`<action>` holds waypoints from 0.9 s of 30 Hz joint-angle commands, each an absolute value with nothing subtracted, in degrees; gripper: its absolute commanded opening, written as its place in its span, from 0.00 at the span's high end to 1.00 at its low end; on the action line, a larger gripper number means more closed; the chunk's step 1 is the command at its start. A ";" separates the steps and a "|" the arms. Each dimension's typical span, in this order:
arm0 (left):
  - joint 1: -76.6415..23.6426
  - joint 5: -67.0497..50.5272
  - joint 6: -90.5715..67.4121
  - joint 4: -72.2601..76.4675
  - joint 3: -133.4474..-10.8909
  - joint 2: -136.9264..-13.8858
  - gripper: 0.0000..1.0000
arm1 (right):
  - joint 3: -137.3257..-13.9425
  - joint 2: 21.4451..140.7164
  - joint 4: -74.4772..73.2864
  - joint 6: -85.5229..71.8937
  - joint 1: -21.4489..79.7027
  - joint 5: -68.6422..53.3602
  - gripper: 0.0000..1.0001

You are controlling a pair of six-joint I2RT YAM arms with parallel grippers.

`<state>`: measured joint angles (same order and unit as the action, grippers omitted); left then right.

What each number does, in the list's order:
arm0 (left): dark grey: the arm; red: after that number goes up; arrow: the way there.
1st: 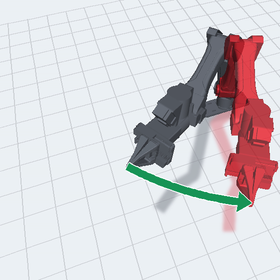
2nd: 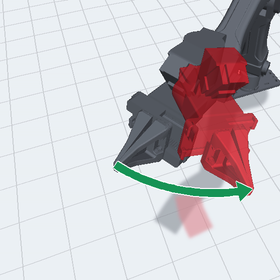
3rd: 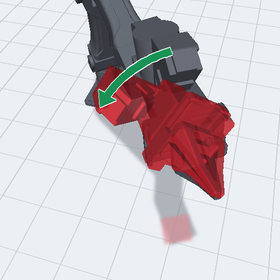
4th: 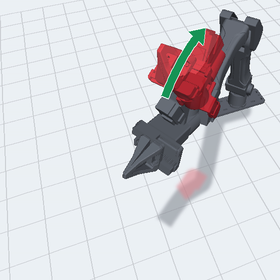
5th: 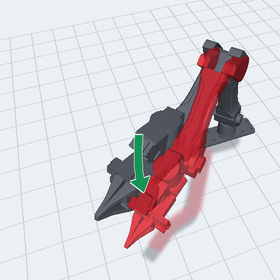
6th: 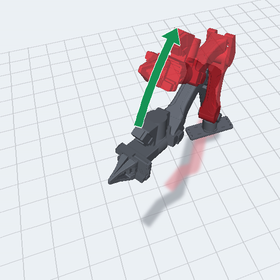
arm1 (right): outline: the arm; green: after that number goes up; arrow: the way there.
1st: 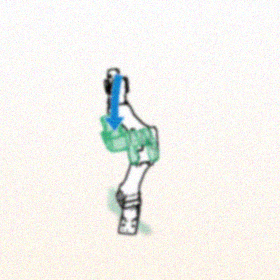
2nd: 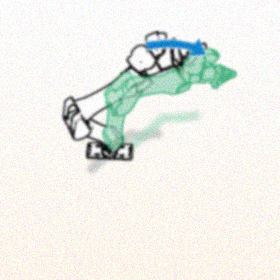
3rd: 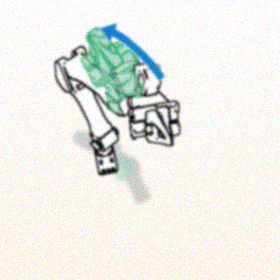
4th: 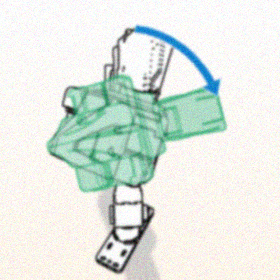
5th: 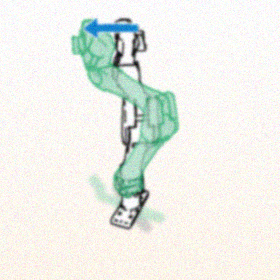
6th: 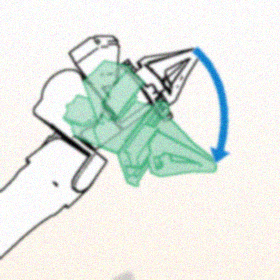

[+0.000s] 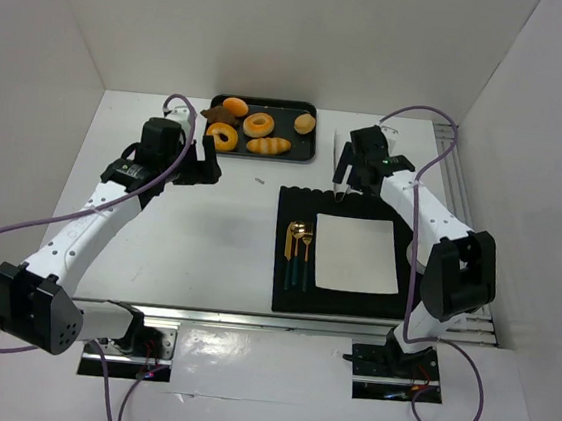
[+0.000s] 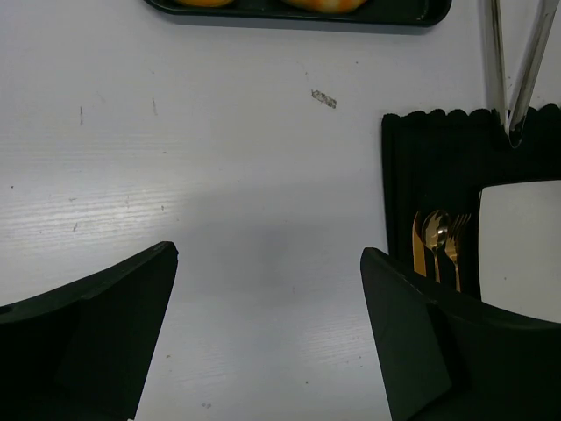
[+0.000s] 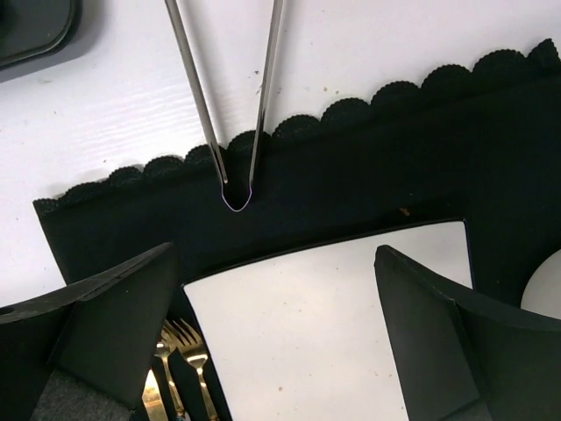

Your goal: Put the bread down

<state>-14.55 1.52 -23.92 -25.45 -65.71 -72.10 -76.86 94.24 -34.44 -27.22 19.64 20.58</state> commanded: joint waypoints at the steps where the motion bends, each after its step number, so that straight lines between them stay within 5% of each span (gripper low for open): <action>1: -14.68 1.23 -22.41 -24.87 -67.76 -70.49 0.01 | -77.26 93.08 -32.26 -28.12 18.81 20.13 0.00; 13: -14.68 -0.70 -23.03 -26.01 -67.76 -71.27 0.01 | -74.44 92.46 -22.77 -24.09 18.81 15.74 0.01; 27: -14.68 -2.64 -21.97 -29.36 -71.63 -74.79 0.01 | -82.26 110.54 -18.72 -19.16 15.91 10.20 0.01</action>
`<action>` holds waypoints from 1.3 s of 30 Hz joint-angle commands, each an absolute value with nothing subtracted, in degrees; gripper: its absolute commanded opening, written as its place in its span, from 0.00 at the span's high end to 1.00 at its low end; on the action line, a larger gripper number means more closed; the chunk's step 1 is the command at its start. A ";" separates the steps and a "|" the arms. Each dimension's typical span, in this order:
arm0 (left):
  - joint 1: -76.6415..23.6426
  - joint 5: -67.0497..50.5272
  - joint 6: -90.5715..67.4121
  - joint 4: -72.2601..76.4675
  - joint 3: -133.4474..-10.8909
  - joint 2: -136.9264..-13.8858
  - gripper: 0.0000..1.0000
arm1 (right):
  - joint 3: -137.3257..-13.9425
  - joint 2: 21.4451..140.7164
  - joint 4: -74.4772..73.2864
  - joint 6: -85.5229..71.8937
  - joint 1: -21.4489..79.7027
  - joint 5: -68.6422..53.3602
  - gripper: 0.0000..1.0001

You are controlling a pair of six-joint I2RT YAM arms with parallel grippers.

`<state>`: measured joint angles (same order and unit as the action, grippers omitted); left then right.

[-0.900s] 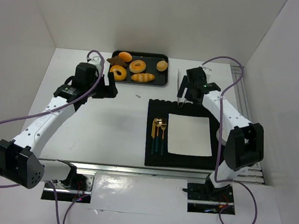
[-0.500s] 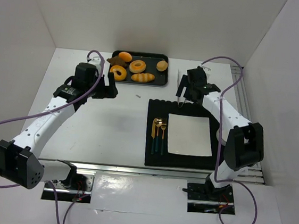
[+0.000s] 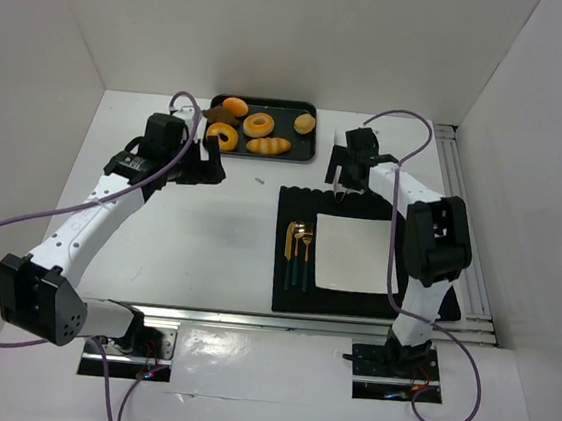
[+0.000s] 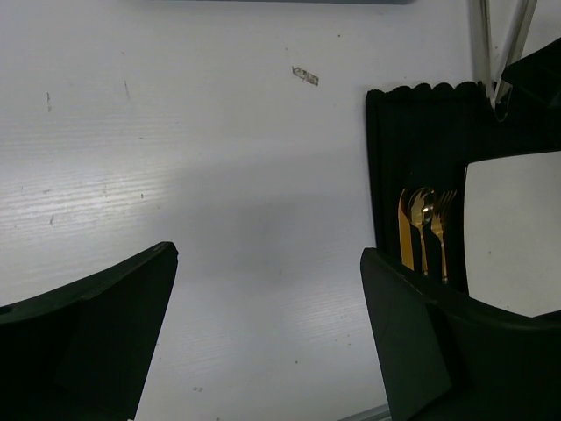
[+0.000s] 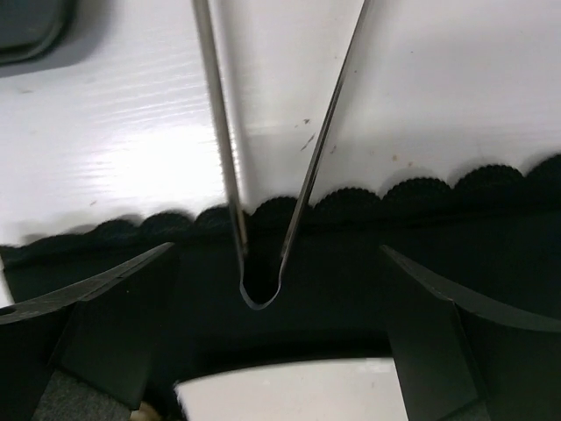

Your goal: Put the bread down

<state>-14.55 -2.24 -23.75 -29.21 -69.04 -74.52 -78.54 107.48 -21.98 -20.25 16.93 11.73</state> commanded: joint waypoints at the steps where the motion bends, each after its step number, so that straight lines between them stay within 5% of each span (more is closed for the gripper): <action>1: -14.68 -2.03 -21.97 -29.36 -71.63 -74.79 0.01 | -83.48 111.61 -18.72 -18.64 15.91 10.20 0.01; 13: -14.68 -1.50 -21.45 -29.88 -72.16 -76.38 0.01 | -94.56 125.24 -15.64 -17.58 16.44 15.55 0.05; 17: -14.68 -0.88 -20.83 -29.88 -72.69 -77.51 0.01 | -99.57 129.54 -16.61 -18.10 16.44 15.56 0.29; 19: -14.68 -1.66 -20.83 -29.88 -73.30 -78.04 0.01 | -100.90 129.55 -17.13 -18.63 16.44 16.34 0.49; 23: -14.68 -2.20 -20.83 -29.88 -75.31 -78.66 0.01 | -100.90 124.12 -17.14 -19.16 16.44 18.89 0.68; 30: -11.96 2.29 -23.46 -33.20 -80.32 -78.66 0.01 | -99.84 114.80 -19.41 -16.61 17.40 15.93 0.68; 39: -8.35 1.75 -26.89 -36.56 -83.93 -80.86 0.01 | -122.22 122.07 -35.81 -13.37 24.34 -3.86 0.58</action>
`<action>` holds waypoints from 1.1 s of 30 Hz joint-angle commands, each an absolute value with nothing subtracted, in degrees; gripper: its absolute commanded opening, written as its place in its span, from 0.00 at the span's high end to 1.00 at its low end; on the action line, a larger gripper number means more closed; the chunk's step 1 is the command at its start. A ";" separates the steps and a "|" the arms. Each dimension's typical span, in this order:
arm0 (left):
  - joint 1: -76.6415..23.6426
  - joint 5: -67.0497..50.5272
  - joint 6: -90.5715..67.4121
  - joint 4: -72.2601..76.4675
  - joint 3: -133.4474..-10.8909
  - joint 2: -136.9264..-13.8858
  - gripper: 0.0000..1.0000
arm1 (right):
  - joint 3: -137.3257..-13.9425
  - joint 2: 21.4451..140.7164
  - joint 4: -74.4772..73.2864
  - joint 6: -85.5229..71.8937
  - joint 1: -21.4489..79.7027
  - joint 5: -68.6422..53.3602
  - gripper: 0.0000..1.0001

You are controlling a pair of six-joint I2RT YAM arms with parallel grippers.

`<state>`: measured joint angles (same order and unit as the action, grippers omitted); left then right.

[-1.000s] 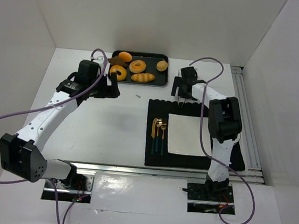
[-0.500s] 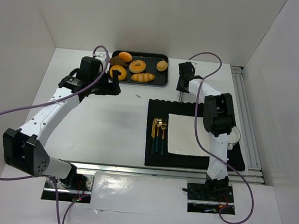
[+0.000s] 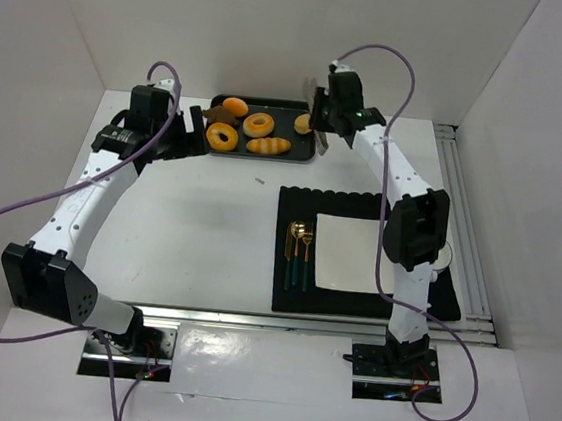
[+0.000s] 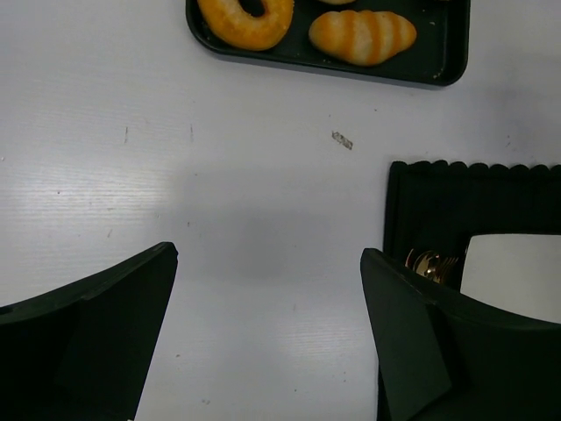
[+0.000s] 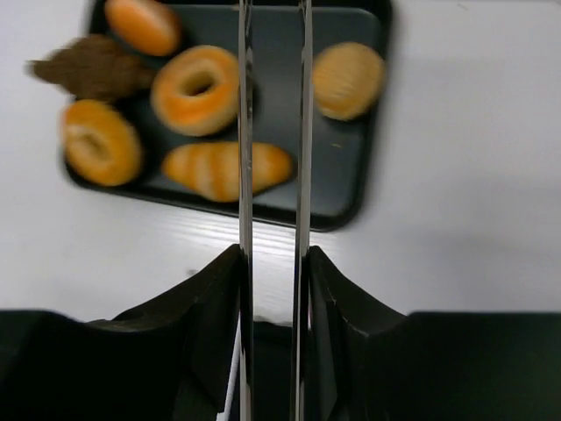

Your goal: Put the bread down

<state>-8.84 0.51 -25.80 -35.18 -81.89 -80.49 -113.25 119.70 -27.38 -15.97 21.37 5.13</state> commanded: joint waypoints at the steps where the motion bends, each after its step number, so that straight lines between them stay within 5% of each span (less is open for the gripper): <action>1: -8.35 1.76 -26.89 -37.26 -83.94 -80.34 0.01 | -125.21 125.04 -37.86 -13.36 25.65 -4.56 0.58; 14: -5.45 3.43 -25.84 -36.74 -81.56 -75.15 0.01 | -138.86 133.76 -39.99 -16.44 28.56 -10.37 0.46; 33: -4.92 3.60 -25.93 -36.74 -79.45 -74.62 0.01 | -141.50 142.20 -35.95 -18.02 31.29 -17.05 0.40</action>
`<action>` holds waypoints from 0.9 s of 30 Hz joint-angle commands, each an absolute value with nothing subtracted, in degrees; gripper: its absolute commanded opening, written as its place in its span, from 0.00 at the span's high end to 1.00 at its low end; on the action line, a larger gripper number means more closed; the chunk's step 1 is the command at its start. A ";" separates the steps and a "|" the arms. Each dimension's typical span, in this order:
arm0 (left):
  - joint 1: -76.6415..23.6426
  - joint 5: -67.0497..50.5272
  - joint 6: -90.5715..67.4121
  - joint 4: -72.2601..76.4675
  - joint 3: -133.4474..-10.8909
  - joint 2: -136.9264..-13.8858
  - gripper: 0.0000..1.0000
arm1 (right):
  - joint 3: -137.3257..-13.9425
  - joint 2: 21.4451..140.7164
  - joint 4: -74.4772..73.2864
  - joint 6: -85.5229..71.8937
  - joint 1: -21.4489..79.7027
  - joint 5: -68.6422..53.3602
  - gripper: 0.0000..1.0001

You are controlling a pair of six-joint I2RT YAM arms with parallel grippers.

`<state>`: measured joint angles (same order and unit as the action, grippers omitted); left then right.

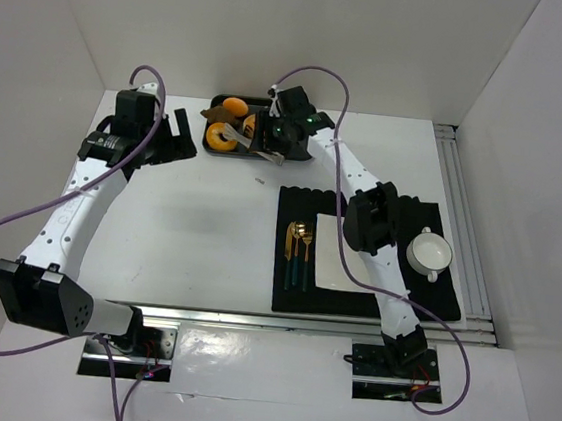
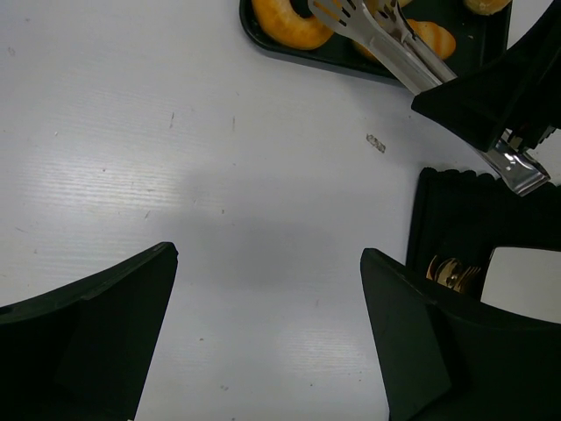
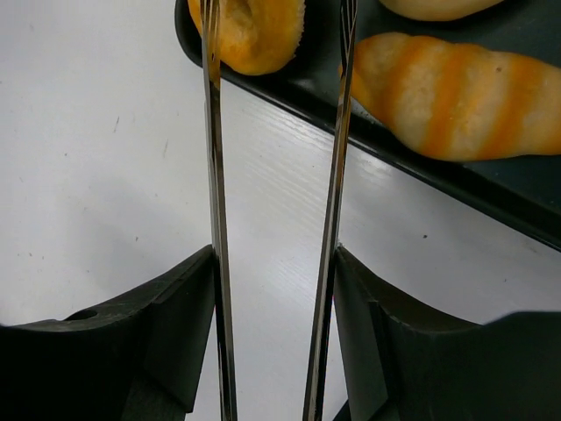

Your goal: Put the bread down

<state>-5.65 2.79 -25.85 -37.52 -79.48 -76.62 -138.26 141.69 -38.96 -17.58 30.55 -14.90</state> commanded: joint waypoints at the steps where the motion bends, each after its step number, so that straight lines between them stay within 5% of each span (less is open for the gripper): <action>1: -4.92 3.60 -25.93 -36.74 -78.93 -74.62 0.01 | -141.50 142.21 -35.95 -18.02 31.29 -17.57 0.40; 13: -4.92 4.13 -25.93 -36.74 -78.40 -74.09 0.01 | -142.56 143.96 -35.42 -18.02 31.82 -20.65 0.45; 19: -4.92 4.13 -25.40 -36.74 -78.40 -73.57 0.01 | -141.51 141.78 -34.90 -19.16 31.29 -20.57 0.69; 27: -4.92 4.13 -25.92 -36.74 -77.87 -73.04 0.01 | -137.81 133.52 -33.57 -19.69 30.15 -19.34 0.74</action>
